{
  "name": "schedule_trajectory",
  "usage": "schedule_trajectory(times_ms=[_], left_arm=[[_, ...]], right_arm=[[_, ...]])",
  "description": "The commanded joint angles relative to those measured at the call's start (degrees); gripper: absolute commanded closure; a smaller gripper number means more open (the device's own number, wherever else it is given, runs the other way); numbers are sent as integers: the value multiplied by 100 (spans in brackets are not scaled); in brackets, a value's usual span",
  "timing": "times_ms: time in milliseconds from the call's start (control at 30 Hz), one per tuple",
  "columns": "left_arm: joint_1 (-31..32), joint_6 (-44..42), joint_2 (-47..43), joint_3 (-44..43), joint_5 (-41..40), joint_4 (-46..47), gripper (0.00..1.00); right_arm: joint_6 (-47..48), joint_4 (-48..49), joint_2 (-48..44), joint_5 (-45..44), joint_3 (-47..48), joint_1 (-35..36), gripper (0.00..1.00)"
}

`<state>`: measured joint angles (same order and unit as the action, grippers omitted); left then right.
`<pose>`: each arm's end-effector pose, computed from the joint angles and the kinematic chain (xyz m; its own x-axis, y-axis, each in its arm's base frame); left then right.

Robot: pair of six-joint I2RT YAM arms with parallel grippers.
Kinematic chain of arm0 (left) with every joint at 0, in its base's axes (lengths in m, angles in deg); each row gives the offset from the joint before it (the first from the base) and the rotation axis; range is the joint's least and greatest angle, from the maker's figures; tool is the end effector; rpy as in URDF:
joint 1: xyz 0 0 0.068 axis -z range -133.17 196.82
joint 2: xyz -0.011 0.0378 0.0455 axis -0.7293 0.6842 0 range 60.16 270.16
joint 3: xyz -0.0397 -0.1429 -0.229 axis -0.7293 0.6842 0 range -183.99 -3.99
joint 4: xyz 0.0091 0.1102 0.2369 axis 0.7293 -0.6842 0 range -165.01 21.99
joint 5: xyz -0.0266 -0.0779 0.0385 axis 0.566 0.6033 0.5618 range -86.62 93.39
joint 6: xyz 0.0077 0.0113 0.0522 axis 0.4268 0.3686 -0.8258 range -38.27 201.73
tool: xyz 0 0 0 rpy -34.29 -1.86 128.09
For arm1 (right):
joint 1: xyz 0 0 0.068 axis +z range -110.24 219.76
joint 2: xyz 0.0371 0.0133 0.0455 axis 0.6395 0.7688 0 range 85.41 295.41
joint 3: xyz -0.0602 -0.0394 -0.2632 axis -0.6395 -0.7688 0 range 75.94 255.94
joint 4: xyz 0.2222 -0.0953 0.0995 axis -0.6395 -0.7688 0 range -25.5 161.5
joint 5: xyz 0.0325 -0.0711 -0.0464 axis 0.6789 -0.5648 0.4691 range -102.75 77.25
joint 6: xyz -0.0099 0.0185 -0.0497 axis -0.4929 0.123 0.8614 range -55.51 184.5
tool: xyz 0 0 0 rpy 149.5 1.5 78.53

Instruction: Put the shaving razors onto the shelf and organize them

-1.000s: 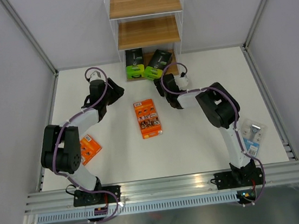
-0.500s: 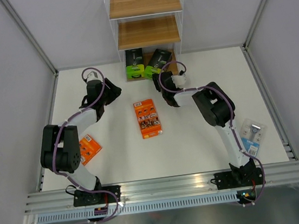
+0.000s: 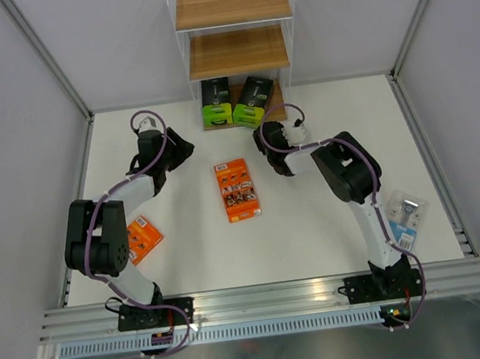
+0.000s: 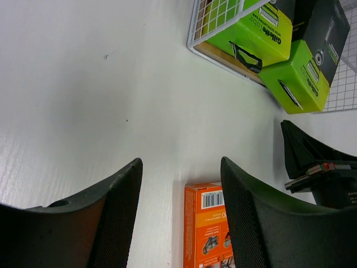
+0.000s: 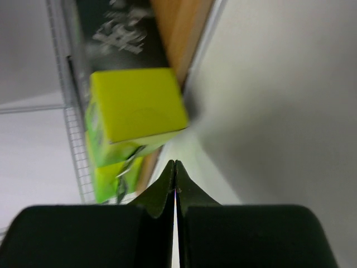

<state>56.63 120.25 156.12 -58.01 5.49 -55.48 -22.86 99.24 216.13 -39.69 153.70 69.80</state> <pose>0.3597 -0.0635 0.2030 -0.5041 -0.5445 -0.6704 -0.1436 0.8183 -0.5566 0.4265 0.2282 0.1091 -0.1084 0.9660 -0.2346 0.3641 0.2582 0.8949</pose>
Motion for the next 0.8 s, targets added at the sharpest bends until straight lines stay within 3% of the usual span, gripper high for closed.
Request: schedule_trajectory(times_ms=[0, 267, 300, 333, 367, 433, 767], left_arm=[[-31, -90, -174, 58, 132, 188, 37], [-31, -91, -236, 102, 62, 205, 37], [-31, -91, -219, 93, 62, 205, 37], [-31, -108, -210, 59, 62, 197, 37], [-31, -108, -210, 58, 62, 197, 37], [-31, -108, -209, 32, 27, 171, 37], [-31, -117, -280, 58, 9, 126, 37]], right_arm=[[332, -50, -493, -93, -357, -279, 100], [877, -33, -793, 364, -604, -737, 97], [982, 2, -802, 487, -578, -728, 92], [1001, -24, -793, 653, -482, -719, 76], [992, -32, -802, 690, -446, -693, 69], [826, -24, -846, 743, -445, -605, 61], [105, 389, -592, 874, -183, -166, 58]])
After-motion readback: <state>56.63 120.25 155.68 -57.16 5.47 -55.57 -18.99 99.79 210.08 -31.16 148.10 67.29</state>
